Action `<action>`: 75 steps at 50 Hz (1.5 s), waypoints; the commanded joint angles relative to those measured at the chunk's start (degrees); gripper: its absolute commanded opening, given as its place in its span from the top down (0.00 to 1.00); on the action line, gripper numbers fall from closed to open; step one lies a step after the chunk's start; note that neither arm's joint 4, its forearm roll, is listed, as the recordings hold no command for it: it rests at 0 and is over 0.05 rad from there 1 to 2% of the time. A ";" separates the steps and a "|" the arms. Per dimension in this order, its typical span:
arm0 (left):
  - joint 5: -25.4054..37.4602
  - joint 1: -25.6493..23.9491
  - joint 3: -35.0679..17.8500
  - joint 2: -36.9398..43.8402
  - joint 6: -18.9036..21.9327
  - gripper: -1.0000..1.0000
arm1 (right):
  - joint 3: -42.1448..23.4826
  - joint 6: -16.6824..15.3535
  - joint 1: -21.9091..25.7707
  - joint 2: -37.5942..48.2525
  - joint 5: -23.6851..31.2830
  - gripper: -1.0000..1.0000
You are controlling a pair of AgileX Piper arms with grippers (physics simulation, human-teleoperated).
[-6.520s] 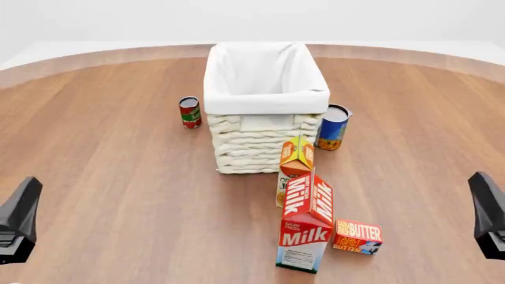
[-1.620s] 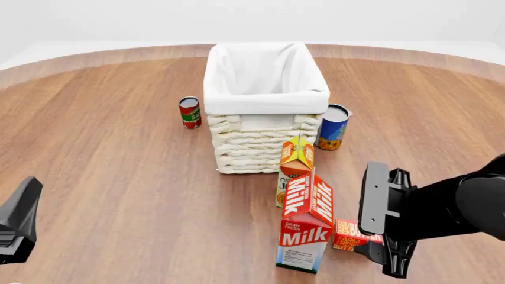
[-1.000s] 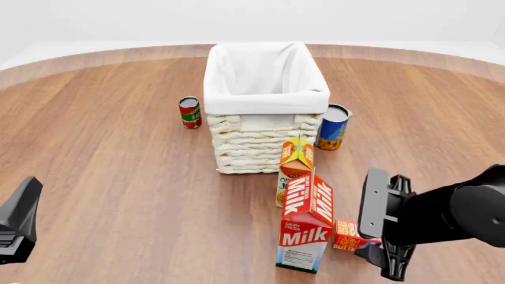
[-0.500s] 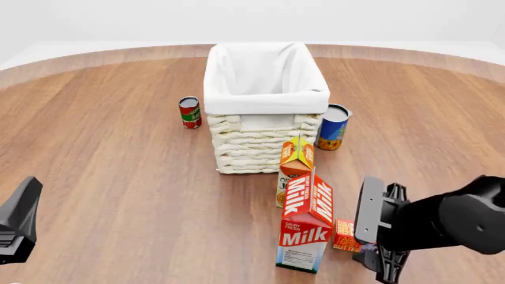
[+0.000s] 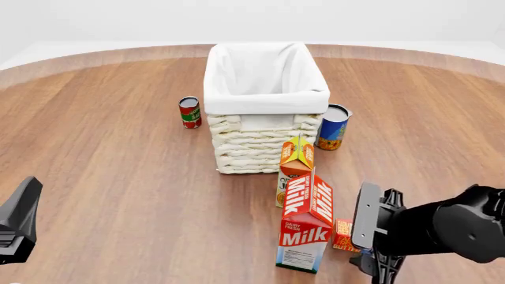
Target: Pick up the butter and put it in the basket.
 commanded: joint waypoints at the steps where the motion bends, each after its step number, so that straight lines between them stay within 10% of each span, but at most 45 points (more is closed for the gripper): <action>1: 0.00 0.00 0.00 0.00 0.00 0.00 | 1.20 -0.06 0.00 1.66 -1.79 0.00; 3: 0.00 0.00 0.00 0.00 0.00 0.00 | 1.32 -0.12 -0.06 2.00 -2.21 0.00; 4: 0.00 0.00 0.00 0.00 0.00 0.00 | 1.35 0.04 0.14 1.88 -2.13 1.00; 31: 0.00 0.00 0.00 0.00 0.00 0.00 | -0.51 -1.74 -1.39 -2.09 1.37 1.00; 54: 0.00 0.00 0.00 0.00 0.00 0.00 | -9.35 -4.52 -5.02 -17.44 17.85 1.00; 64: 0.00 0.00 0.00 0.00 0.00 0.00 | -22.80 0.14 -2.89 -27.13 27.15 1.00; 75: 0.00 0.00 0.00 0.00 0.00 0.00 | -31.38 7.14 -4.64 -27.28 19.55 1.00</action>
